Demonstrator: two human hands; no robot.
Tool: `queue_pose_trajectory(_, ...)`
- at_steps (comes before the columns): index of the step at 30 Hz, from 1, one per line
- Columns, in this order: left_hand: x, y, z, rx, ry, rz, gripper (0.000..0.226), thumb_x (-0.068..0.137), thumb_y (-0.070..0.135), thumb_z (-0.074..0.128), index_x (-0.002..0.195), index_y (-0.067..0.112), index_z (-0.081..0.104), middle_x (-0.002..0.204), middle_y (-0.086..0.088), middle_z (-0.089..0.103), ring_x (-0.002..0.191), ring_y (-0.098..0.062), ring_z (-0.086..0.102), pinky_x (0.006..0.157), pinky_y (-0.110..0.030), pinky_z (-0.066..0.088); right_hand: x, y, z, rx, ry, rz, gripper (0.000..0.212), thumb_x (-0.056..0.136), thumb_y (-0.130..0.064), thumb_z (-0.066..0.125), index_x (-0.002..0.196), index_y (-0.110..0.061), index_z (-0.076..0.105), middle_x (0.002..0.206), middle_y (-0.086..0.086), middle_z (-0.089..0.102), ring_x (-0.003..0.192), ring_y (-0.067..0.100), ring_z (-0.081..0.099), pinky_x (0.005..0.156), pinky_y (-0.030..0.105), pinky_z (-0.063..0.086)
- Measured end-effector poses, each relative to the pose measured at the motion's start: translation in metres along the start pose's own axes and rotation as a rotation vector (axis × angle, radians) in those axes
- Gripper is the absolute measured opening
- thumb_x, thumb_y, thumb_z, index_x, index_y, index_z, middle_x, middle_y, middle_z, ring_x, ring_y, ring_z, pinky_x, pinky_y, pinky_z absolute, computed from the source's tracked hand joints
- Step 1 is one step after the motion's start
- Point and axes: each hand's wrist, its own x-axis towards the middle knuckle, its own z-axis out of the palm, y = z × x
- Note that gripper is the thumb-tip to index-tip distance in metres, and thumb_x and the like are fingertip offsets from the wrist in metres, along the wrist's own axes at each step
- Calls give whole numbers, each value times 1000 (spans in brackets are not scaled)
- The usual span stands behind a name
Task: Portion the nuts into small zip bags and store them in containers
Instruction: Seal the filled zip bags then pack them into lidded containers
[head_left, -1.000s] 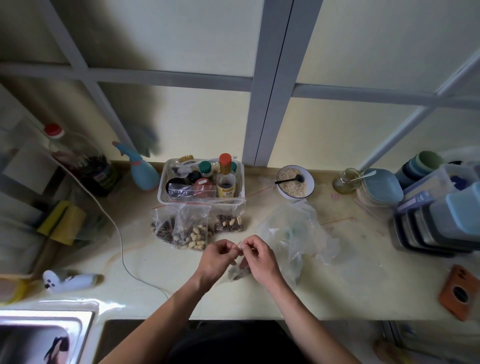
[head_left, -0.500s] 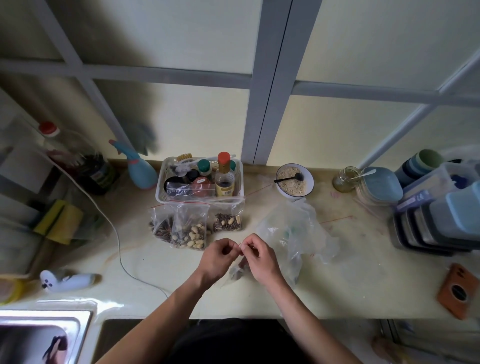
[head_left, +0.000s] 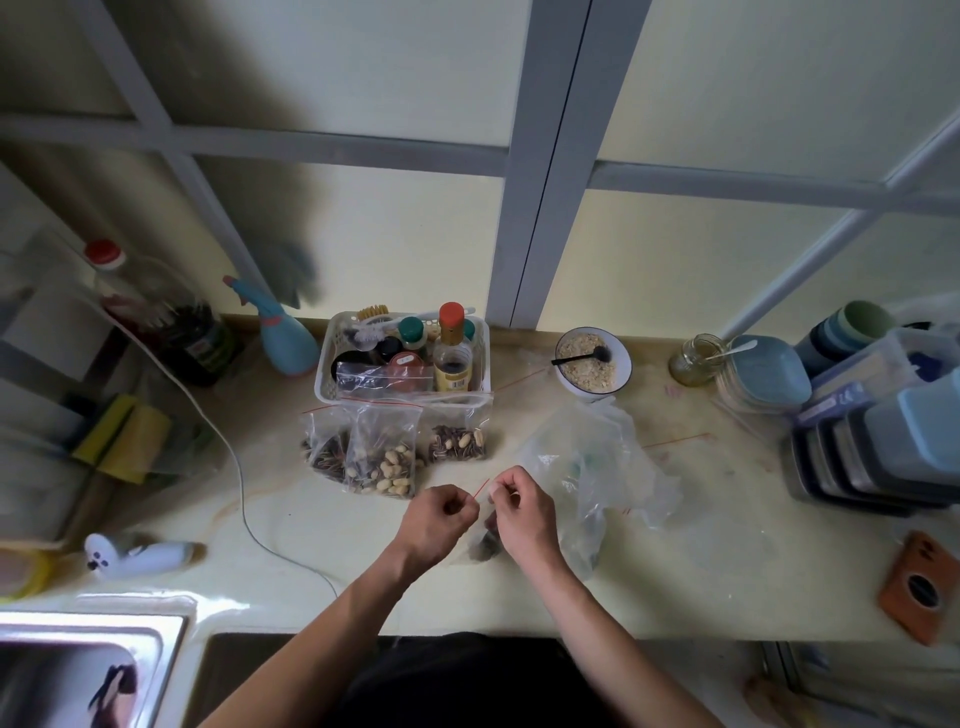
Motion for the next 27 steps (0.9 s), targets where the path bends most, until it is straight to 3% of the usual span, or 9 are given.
queue_pose_trajectory(3,-3,-3,-3,19,1,-16,11,88,26,64,81,19,70,77,-5,73,77,-25,68,64,-27,48,0,2,5,-13,5,4,15,96,-13,54,83,-20,56,70,-1,66,56,17,68,62,37,54)
queue_pose_trajectory(11,-15,-9,-11,34,22,-27,12,89,26,64,81,19,69,74,-2,73,75,-21,69,58,-18,46,-1,3,14,-19,68,32,15,94,-17,54,81,-24,56,73,-2,66,64,24,69,69,41,57)
queue_pose_trajectory(16,-23,-20,-17,39,7,-24,12,89,28,64,80,20,68,75,-3,73,75,-22,70,64,-26,51,-8,-1,14,-21,85,49,12,97,-12,53,86,-17,57,71,-3,66,55,16,68,69,35,53)
queue_pose_trajectory(20,-29,-27,-22,54,8,-25,15,90,31,63,80,21,68,75,-2,72,75,-21,69,64,-25,49,-10,2,18,-42,110,58,12,96,-14,52,86,-18,58,75,-4,68,65,19,68,71,36,53)
queue_pose_trajectory(24,-33,-32,-28,67,-9,-5,17,90,34,62,78,22,67,75,0,72,75,-19,69,72,-33,55,-15,2,19,-26,143,82,12,96,-12,53,86,-15,58,73,-1,70,68,20,67,71,34,51)
queue_pose_trajectory(27,-35,-35,-34,68,-28,-8,17,90,33,62,77,22,66,74,1,71,74,-20,69,74,-37,57,-18,2,20,-9,158,102,13,97,-13,52,85,-16,57,63,1,70,59,16,65,63,31,51)
